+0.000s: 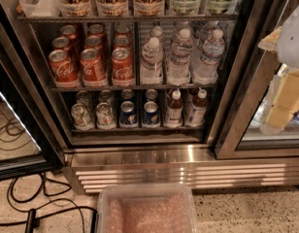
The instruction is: Pick coke can from middle shelf of fridge
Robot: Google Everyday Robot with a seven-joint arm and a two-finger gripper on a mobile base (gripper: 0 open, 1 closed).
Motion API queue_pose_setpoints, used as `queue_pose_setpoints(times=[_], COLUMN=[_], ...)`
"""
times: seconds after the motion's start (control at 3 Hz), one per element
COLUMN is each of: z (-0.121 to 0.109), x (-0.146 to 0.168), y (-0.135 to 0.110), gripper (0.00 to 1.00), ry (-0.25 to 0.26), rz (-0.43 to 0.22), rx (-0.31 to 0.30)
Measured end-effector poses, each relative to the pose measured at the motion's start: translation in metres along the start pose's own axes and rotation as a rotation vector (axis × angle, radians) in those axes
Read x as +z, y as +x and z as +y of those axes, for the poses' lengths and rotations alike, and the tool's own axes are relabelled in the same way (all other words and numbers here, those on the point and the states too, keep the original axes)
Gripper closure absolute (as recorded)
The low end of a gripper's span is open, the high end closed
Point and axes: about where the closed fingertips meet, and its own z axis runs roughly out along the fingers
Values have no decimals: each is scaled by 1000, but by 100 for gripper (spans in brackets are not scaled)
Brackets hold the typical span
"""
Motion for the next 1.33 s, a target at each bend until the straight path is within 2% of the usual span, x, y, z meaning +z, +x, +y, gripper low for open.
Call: queue_pose_setpoints(times=[0.33,0.67,1.0,1.33], z=[0,6,19,18], x=[0,31,93,93], y=[0,-13,-46,-47], gripper=[0,0,0,0], ry=[0,-16,-81,-72], rz=[0,-54,-131,-131], rx=[0,-4,-65,-64])
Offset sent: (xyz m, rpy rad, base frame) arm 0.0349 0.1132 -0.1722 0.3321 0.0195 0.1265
